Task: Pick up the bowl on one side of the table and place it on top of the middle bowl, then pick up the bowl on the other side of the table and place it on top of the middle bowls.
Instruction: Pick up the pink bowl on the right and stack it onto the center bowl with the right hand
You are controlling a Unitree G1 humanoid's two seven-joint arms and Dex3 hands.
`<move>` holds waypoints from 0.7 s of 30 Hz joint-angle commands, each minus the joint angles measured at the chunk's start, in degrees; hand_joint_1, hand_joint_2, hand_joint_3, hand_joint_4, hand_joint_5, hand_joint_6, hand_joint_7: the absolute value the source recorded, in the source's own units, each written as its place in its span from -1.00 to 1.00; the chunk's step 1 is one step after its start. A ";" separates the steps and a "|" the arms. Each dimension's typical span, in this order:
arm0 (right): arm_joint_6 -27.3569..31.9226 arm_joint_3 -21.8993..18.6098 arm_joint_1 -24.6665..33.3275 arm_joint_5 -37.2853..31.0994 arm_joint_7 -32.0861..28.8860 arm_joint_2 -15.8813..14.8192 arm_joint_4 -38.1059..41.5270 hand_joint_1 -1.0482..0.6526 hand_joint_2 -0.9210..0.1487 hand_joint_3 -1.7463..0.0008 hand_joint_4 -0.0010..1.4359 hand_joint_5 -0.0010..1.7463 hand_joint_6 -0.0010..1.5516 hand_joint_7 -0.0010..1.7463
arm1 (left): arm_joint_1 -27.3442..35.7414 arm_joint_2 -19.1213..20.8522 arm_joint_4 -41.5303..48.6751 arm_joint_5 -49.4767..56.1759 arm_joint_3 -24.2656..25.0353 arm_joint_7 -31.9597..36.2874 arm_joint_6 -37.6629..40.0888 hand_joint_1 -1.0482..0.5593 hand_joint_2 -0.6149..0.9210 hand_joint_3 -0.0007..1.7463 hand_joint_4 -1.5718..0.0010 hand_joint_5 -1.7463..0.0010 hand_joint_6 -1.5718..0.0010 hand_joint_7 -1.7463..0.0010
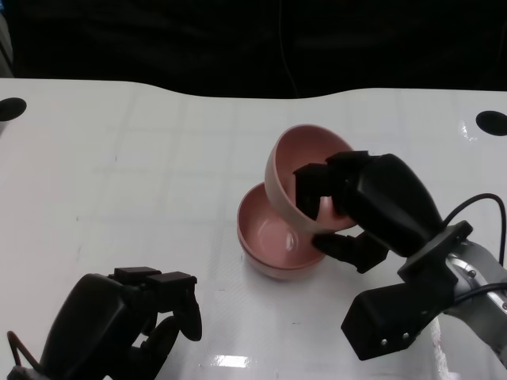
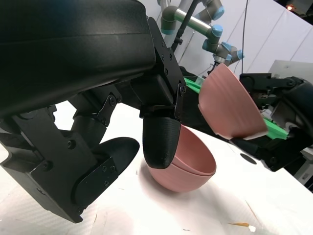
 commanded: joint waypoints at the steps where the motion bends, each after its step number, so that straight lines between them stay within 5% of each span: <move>1: -0.20 0.74 -1.86 0.60 1.55 0.16 1.81 0.09 0.03 -0.27 0.36 1.00 -0.05 0.99 | -0.11 0.52 -0.65 0.15 -0.16 -0.70 0.40 0.23 0.05 0.77 -0.20 -0.86 -0.14 -0.57; 11: -1.00 4.14 -6.33 -0.65 1.31 2.08 12.76 0.11 0.04 -0.35 0.32 1.00 0.08 0.75 | -0.12 0.29 -0.57 0.12 -0.49 -0.46 0.42 0.22 0.04 0.78 -0.22 -0.85 -0.15 -0.57; 16: -0.69 5.07 -7.53 0.25 4.83 1.75 14.78 0.07 -0.30 0.28 0.13 0.56 0.24 -0.63 | -0.16 0.29 -0.87 0.27 -0.75 -0.39 0.75 0.20 0.05 0.78 -0.21 -0.86 -0.14 -0.59; 17: -0.91 4.99 -7.56 0.63 5.39 1.70 14.90 0.04 -0.33 0.34 0.04 0.29 0.19 -0.79 | -0.21 0.30 -0.80 0.31 -0.78 -0.30 0.68 0.21 0.05 0.78 -0.21 -0.86 -0.14 -0.58; 19: -1.15 5.15 -7.70 0.58 6.26 1.23 14.96 0.02 -0.34 0.37 0.02 0.11 0.17 -0.89 | -0.23 0.31 -0.80 0.26 -0.80 -0.36 0.81 0.21 0.05 0.79 -0.21 -0.86 -0.14 -0.58; 21: -1.09 5.38 -7.65 0.04 6.97 0.47 14.80 -0.24 -0.81 0.69 -0.30 -0.43 -0.15 -0.97 | -0.28 0.31 -0.86 0.33 -0.80 -0.47 1.08 0.20 0.04 0.79 -0.22 -0.86 -0.15 -0.57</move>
